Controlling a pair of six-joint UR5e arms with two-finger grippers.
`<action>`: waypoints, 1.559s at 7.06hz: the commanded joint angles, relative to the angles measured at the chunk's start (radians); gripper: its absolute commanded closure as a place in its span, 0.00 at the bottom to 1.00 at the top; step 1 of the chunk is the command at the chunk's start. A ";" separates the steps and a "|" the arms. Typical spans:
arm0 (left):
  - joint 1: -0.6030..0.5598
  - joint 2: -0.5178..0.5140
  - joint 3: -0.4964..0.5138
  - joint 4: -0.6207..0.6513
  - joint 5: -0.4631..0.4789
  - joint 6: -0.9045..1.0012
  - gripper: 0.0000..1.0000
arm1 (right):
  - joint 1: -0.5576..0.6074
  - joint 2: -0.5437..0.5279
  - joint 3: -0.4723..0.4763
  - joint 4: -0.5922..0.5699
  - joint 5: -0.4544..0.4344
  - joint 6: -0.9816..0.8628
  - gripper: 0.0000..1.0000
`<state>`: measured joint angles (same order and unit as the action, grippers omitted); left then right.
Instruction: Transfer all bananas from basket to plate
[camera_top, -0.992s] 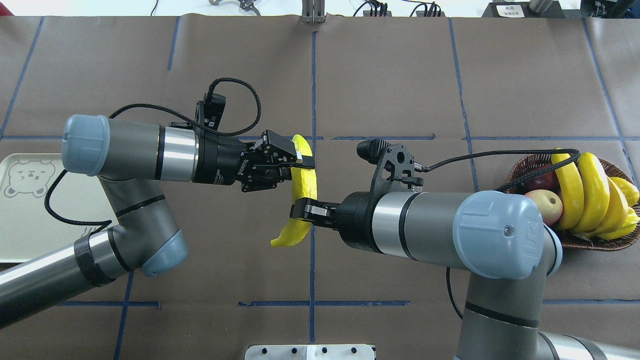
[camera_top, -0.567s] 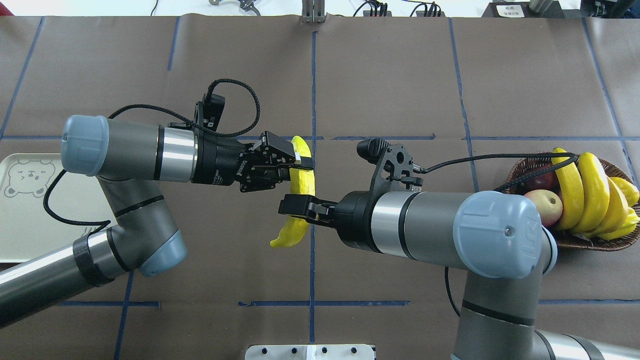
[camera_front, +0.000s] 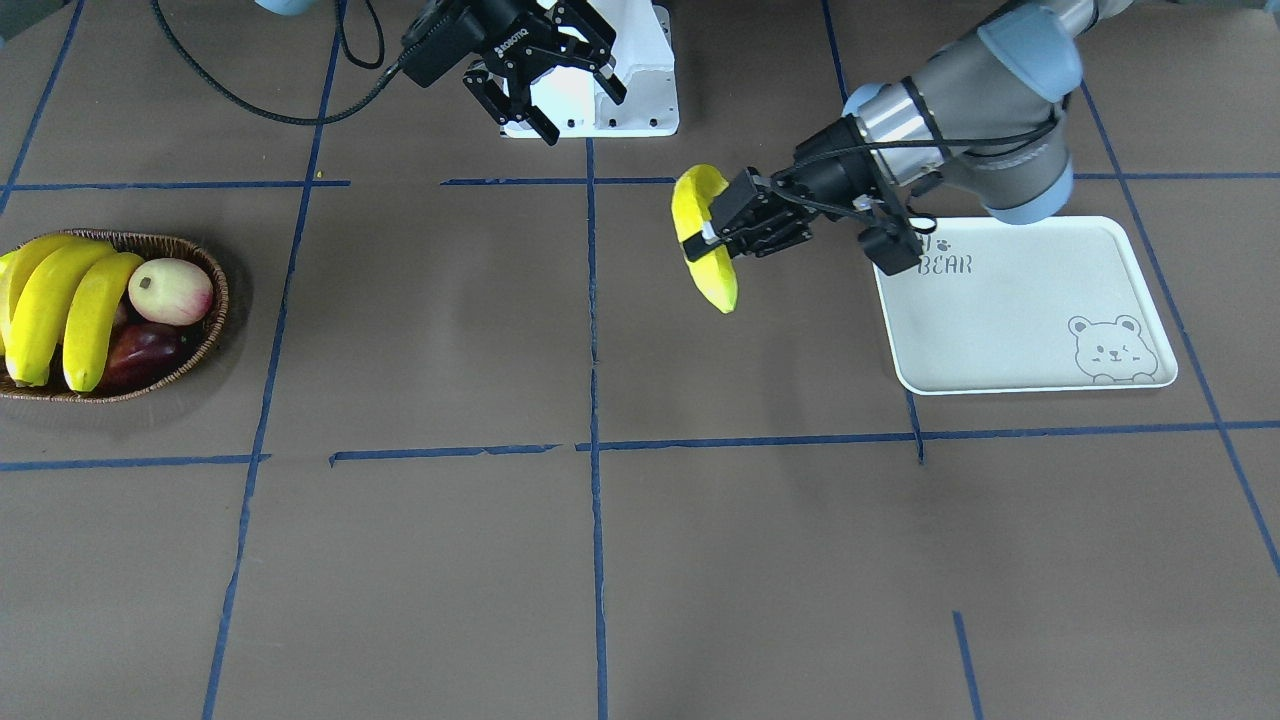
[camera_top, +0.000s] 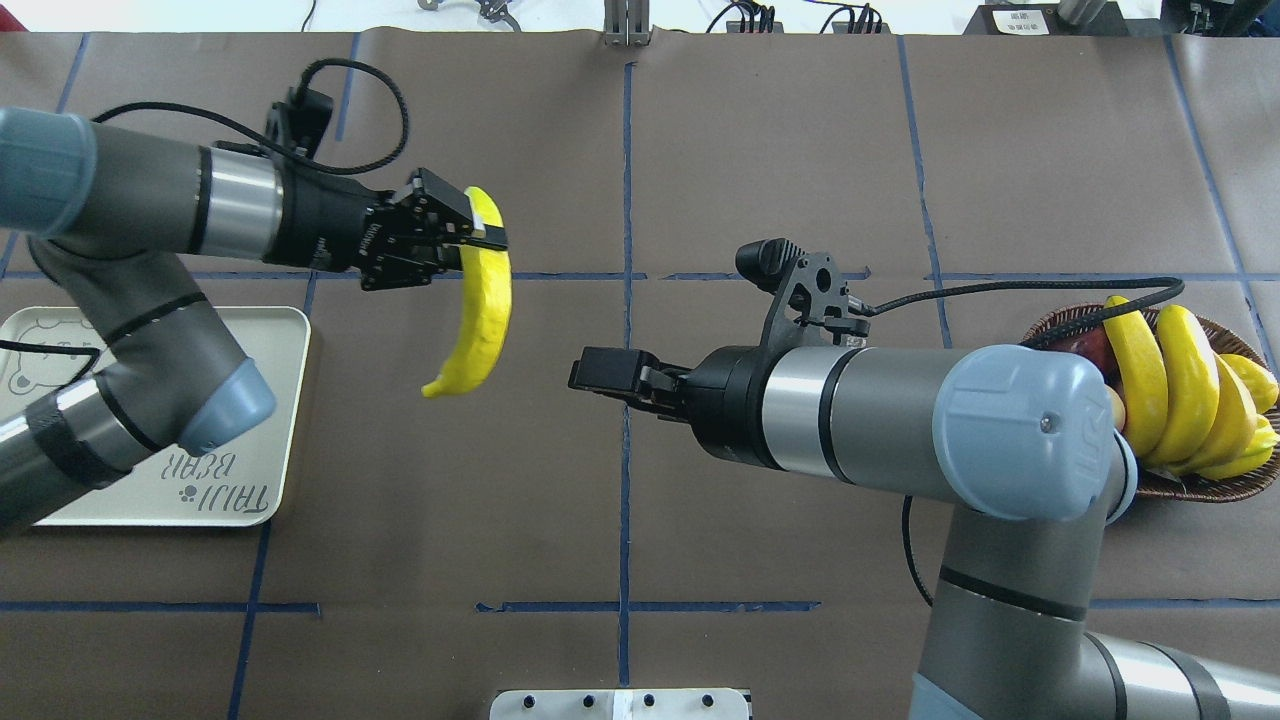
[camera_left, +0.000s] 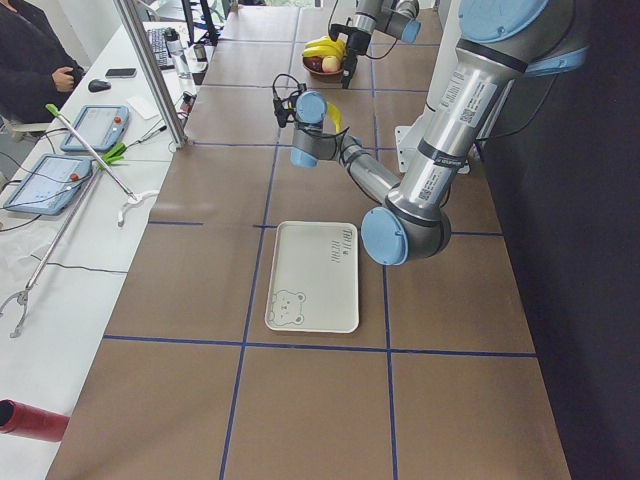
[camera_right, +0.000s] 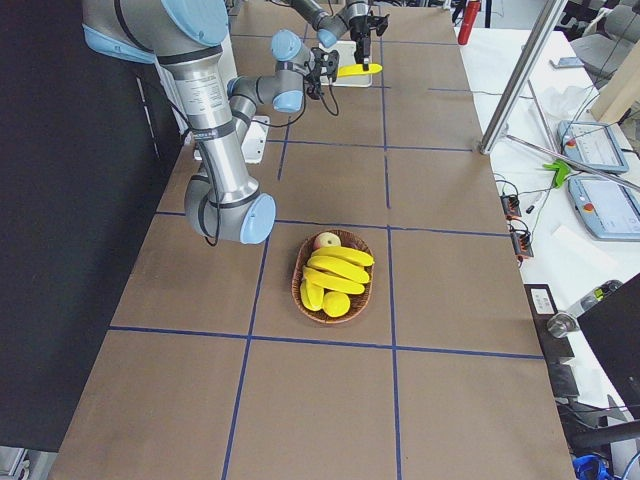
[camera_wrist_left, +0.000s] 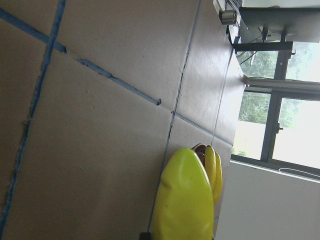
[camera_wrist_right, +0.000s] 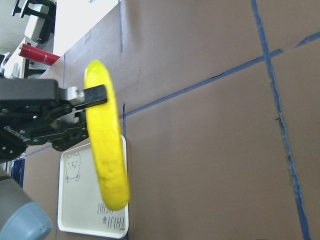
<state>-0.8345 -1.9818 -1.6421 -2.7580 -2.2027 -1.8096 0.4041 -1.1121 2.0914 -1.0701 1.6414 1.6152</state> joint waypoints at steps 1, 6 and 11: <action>-0.124 0.169 -0.007 0.027 -0.092 0.174 1.00 | 0.100 -0.006 0.002 -0.116 0.077 -0.015 0.00; -0.195 0.551 -0.007 0.268 0.082 0.706 1.00 | 0.280 -0.012 -0.008 -0.367 0.129 -0.230 0.00; -0.184 0.557 0.013 0.373 0.149 0.753 0.97 | 0.298 -0.025 -0.013 -0.364 0.130 -0.228 0.00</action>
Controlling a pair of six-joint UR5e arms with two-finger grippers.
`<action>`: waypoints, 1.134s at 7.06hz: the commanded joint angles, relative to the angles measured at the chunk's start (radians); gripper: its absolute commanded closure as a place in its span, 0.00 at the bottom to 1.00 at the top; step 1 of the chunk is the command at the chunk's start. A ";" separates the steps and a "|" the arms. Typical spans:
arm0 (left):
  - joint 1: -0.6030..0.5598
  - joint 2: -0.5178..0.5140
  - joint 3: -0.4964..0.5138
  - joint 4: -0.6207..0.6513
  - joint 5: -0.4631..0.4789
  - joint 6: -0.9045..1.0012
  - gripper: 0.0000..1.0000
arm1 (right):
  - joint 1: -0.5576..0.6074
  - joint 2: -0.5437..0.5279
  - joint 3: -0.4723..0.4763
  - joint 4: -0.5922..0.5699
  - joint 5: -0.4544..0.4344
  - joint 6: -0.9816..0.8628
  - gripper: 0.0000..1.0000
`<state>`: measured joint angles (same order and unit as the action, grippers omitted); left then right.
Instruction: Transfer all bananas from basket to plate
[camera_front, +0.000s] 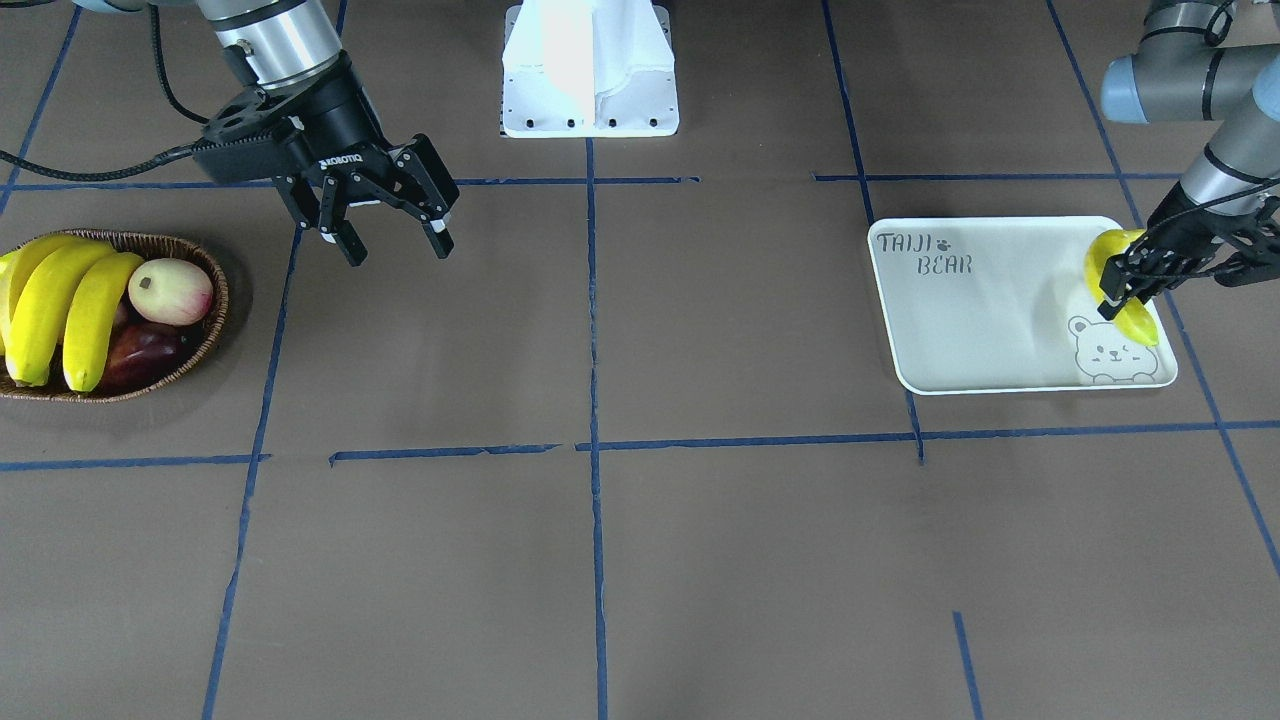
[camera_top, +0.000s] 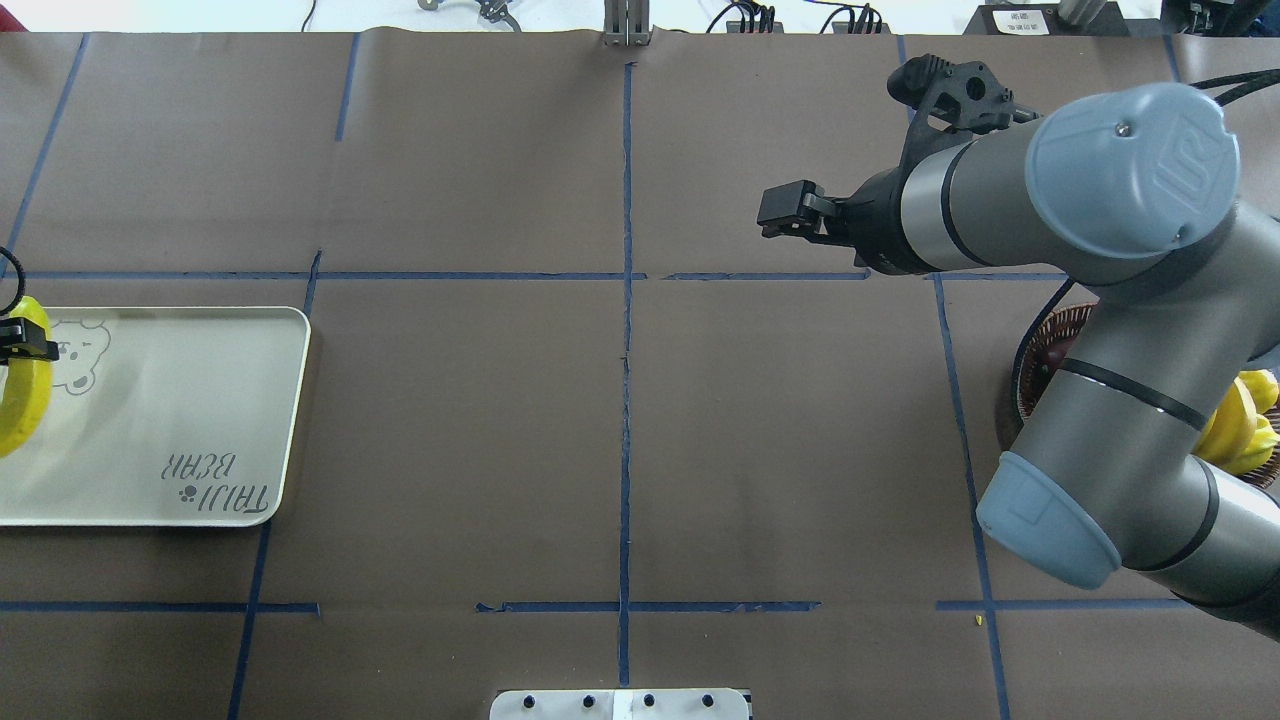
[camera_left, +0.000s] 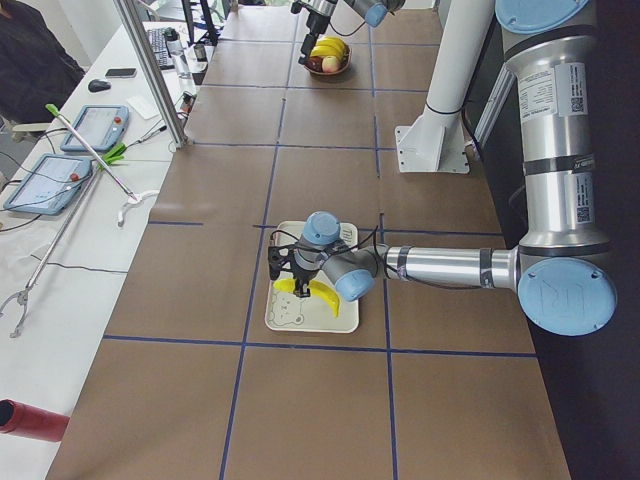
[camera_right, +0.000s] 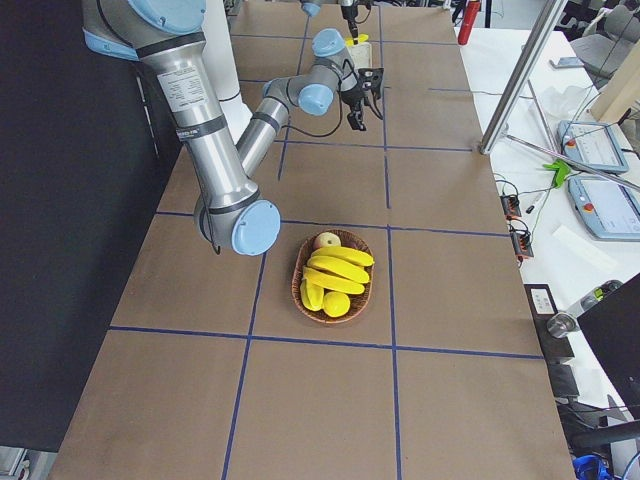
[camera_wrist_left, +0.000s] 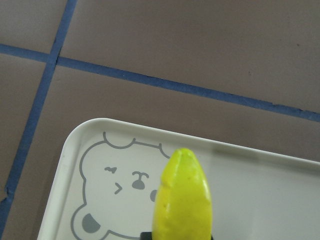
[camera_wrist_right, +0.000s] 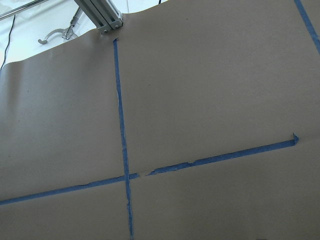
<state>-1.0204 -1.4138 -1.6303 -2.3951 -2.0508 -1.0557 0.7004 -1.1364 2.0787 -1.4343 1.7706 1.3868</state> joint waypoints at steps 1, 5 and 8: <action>0.002 -0.030 0.001 0.011 -0.043 -0.003 0.80 | 0.005 0.000 0.000 0.002 0.001 0.000 0.00; 0.000 -0.020 0.000 0.002 -0.072 0.011 0.01 | 0.013 -0.006 0.003 -0.003 0.025 -0.002 0.00; -0.007 -0.040 -0.042 0.011 -0.144 -0.001 0.01 | 0.230 -0.223 0.043 -0.009 0.278 -0.297 0.00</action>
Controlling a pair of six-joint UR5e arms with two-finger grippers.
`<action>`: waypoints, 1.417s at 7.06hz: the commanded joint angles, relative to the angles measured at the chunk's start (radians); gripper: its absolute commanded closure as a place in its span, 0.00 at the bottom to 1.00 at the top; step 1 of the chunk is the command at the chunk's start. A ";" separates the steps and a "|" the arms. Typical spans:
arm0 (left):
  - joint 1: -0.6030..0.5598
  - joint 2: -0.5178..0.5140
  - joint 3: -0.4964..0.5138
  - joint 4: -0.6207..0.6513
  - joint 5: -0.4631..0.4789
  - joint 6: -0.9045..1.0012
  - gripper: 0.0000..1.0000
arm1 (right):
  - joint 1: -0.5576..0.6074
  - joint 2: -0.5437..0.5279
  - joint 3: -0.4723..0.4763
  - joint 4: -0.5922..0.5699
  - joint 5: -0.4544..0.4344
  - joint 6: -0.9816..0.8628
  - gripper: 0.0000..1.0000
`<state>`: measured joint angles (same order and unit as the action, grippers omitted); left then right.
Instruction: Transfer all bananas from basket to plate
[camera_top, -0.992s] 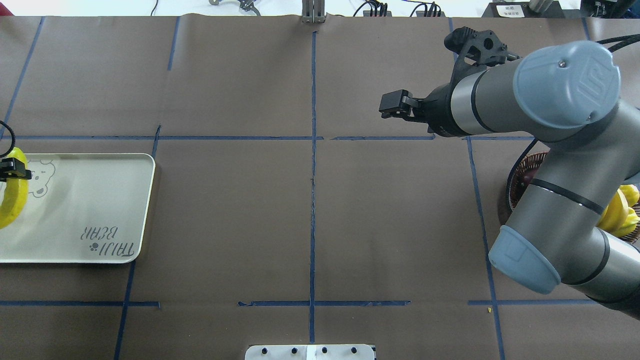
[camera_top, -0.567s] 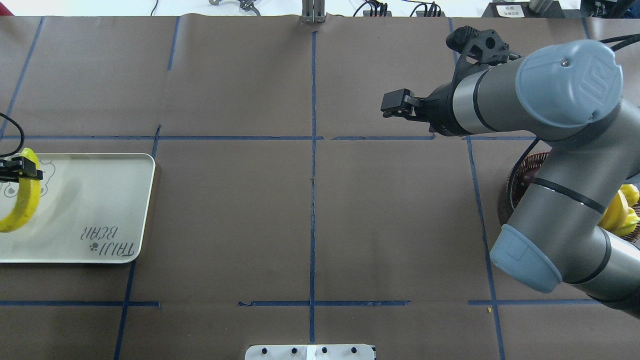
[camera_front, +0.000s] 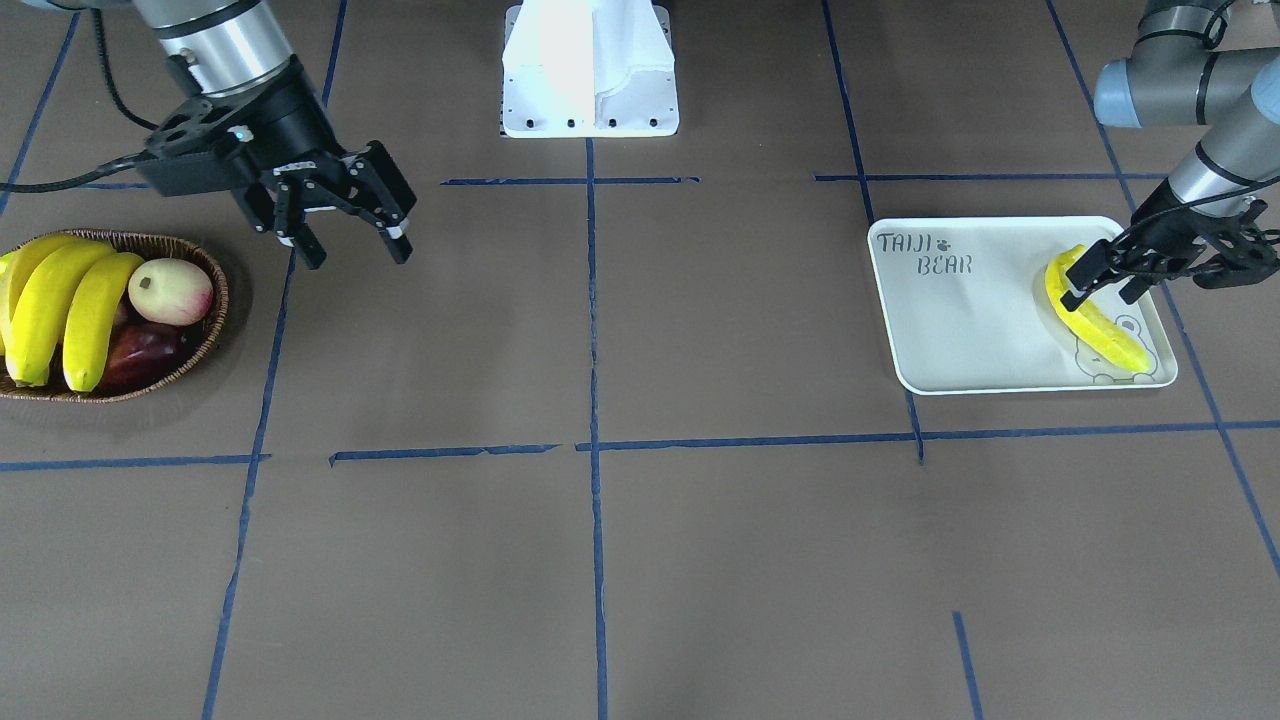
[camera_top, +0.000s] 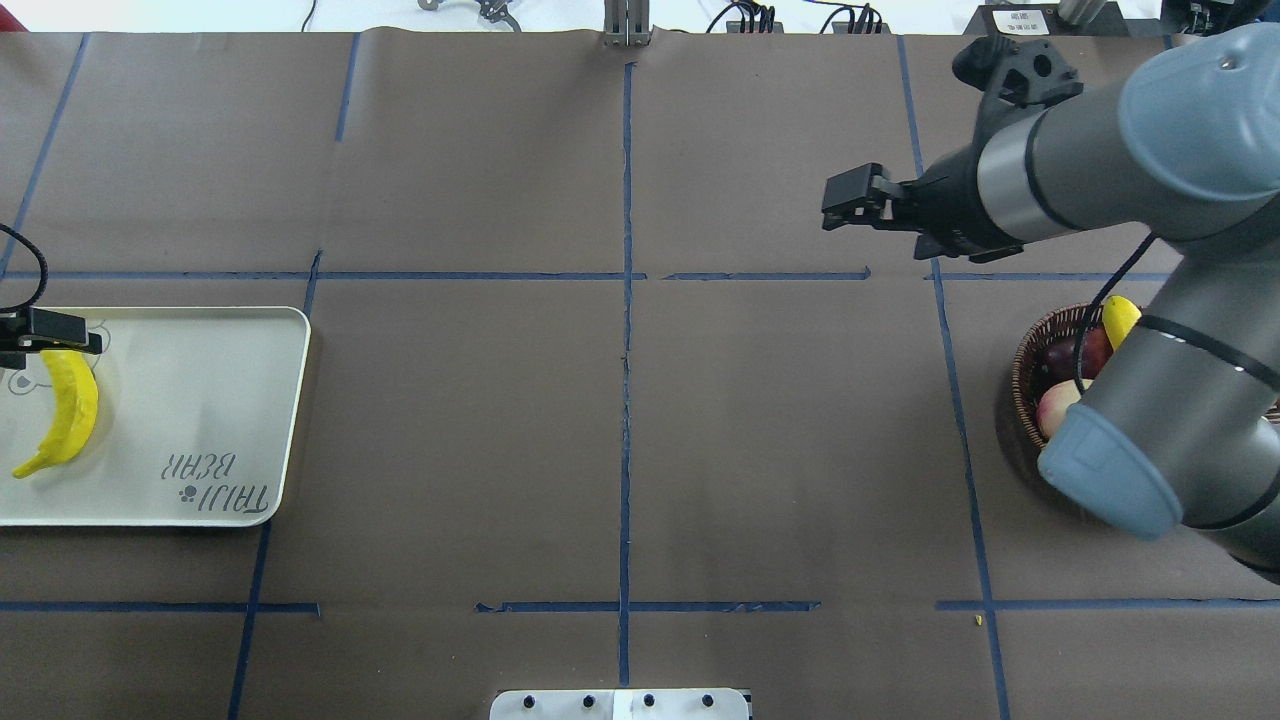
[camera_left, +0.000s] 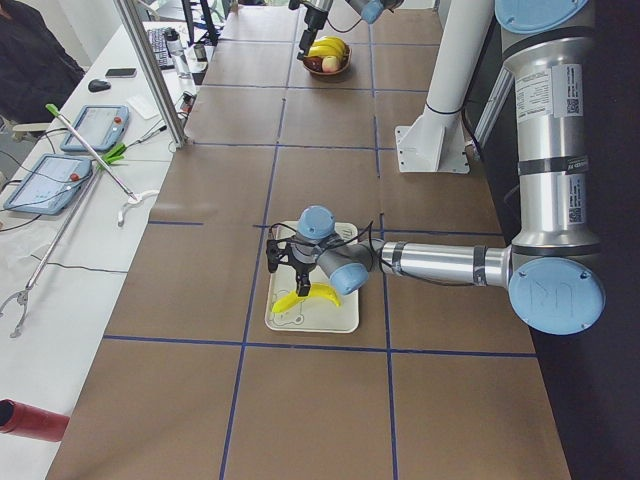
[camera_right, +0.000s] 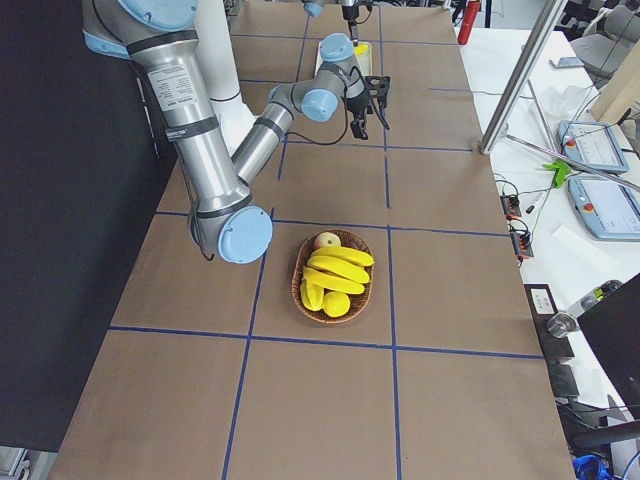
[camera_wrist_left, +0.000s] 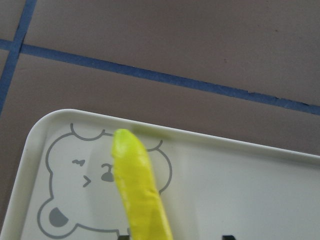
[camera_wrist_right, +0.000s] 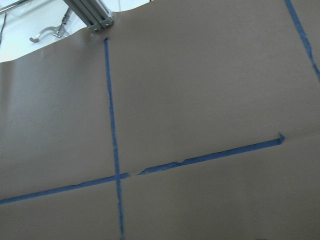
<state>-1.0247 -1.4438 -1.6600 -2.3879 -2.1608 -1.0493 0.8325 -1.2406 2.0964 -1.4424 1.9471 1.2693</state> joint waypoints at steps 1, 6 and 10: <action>-0.003 -0.023 -0.018 0.004 -0.034 -0.014 0.01 | 0.167 -0.216 0.028 -0.003 0.134 -0.368 0.00; 0.003 -0.059 -0.009 0.006 -0.030 -0.043 0.00 | 0.395 -0.459 -0.091 -0.050 0.372 -0.771 0.00; 0.005 -0.085 -0.003 0.006 -0.031 -0.063 0.00 | 0.392 -0.529 -0.117 0.099 0.403 -0.567 0.02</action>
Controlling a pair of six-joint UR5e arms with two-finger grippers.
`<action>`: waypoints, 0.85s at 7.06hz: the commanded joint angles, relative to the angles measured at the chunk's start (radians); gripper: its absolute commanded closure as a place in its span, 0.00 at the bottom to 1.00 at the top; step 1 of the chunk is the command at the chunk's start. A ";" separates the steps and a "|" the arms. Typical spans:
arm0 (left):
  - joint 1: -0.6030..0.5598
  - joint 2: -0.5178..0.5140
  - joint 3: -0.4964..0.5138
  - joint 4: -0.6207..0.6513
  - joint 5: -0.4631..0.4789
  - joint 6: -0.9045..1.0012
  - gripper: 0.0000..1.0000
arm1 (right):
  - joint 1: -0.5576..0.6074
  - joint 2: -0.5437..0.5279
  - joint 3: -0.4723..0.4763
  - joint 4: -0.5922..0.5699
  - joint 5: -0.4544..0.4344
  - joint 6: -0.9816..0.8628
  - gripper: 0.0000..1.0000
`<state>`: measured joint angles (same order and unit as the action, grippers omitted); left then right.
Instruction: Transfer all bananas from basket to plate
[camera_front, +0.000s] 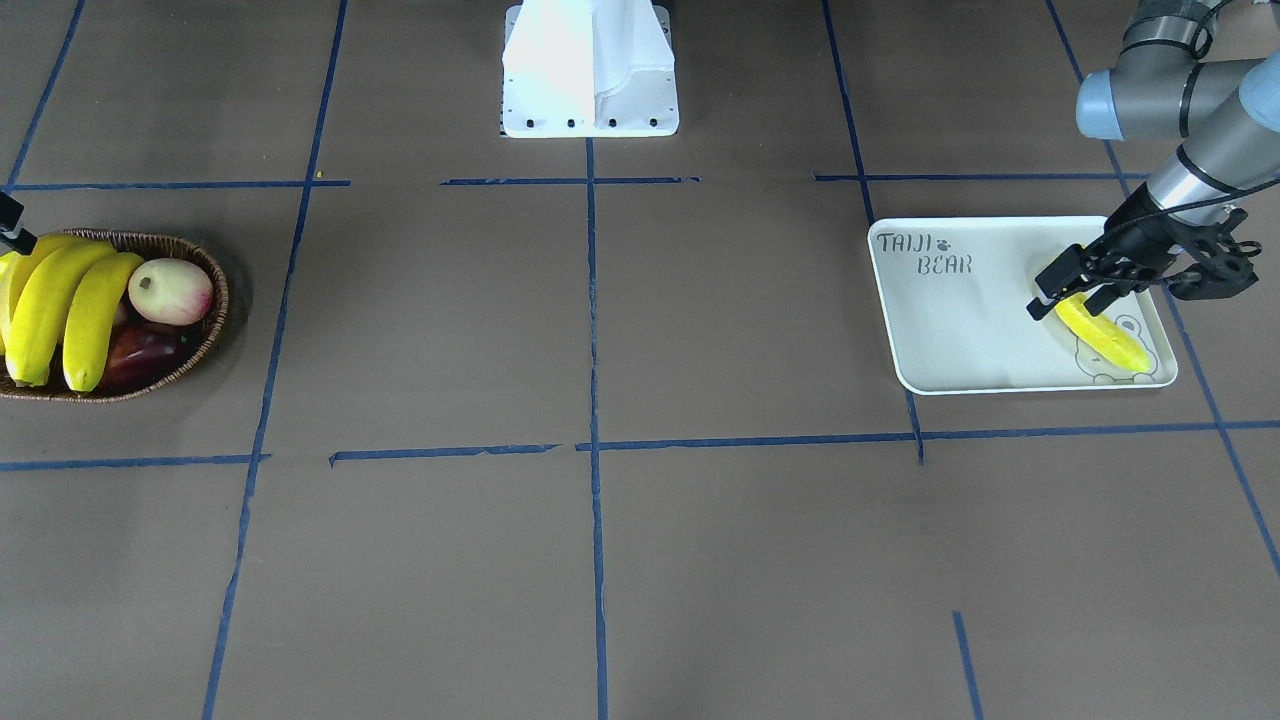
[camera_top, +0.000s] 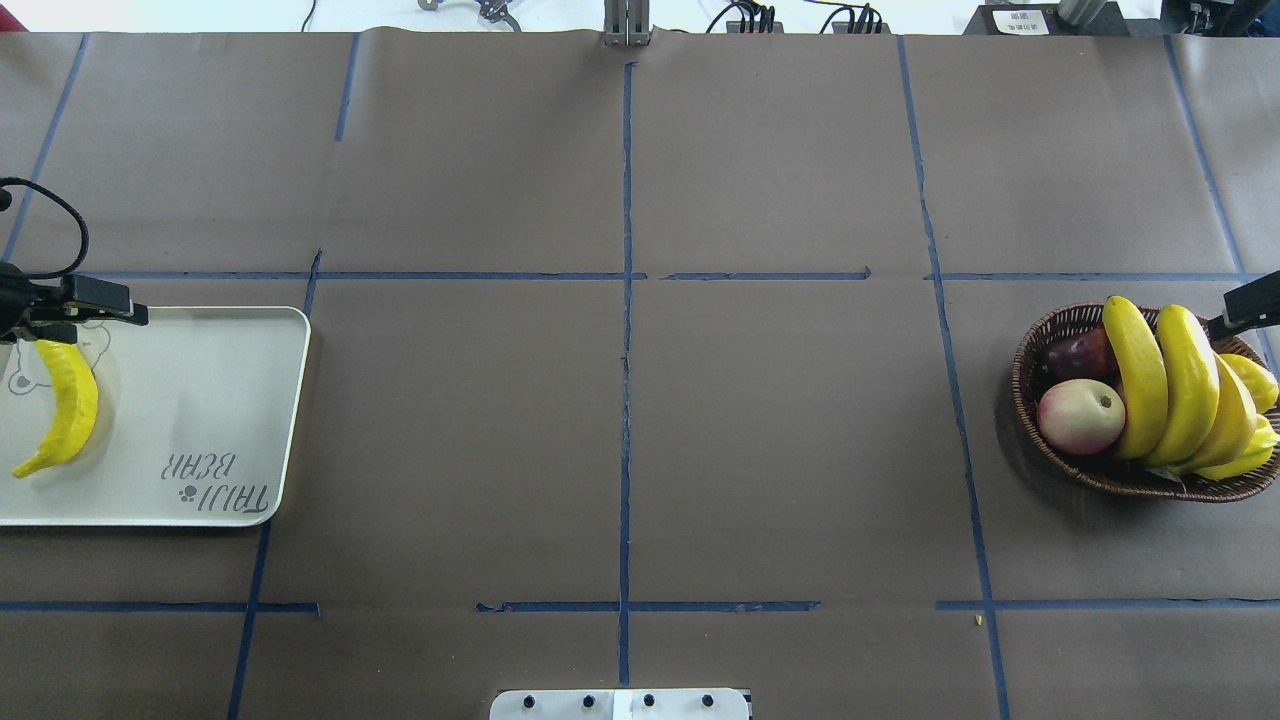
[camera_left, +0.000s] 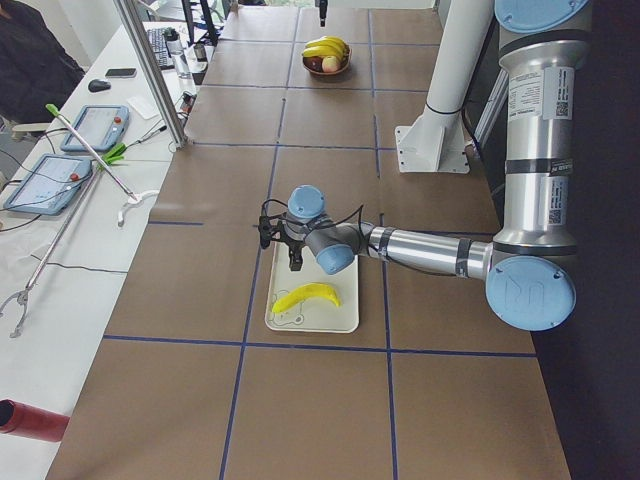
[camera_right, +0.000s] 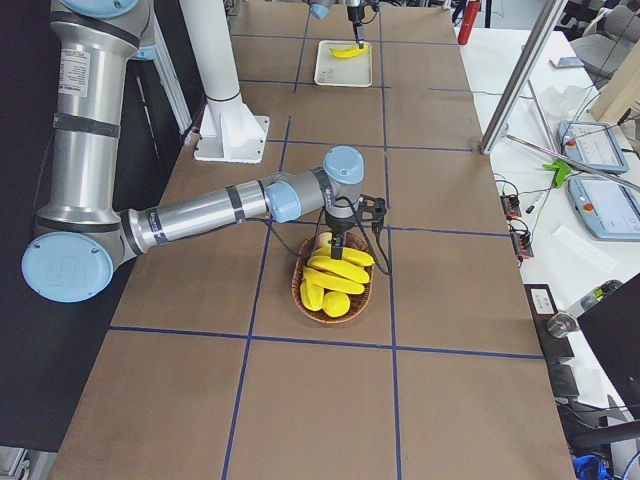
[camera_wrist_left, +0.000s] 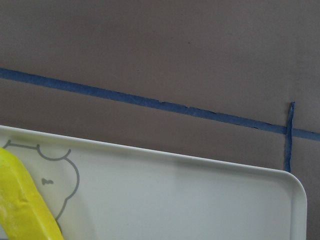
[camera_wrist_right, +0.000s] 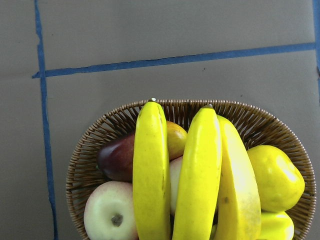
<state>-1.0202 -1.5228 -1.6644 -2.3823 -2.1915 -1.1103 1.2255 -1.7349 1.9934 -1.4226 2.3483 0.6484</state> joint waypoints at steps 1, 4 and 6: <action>0.000 -0.008 0.002 0.000 -0.002 -0.002 0.00 | -0.027 -0.035 -0.025 0.103 0.000 0.088 0.02; 0.000 -0.017 0.005 0.000 -0.002 -0.002 0.00 | -0.133 -0.028 -0.071 0.108 -0.006 0.099 0.06; 0.002 -0.019 0.005 0.000 -0.004 -0.002 0.00 | -0.133 -0.025 -0.088 0.109 -0.007 0.097 0.16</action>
<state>-1.0196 -1.5406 -1.6595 -2.3823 -2.1947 -1.1121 1.0949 -1.7615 1.9178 -1.3146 2.3417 0.7454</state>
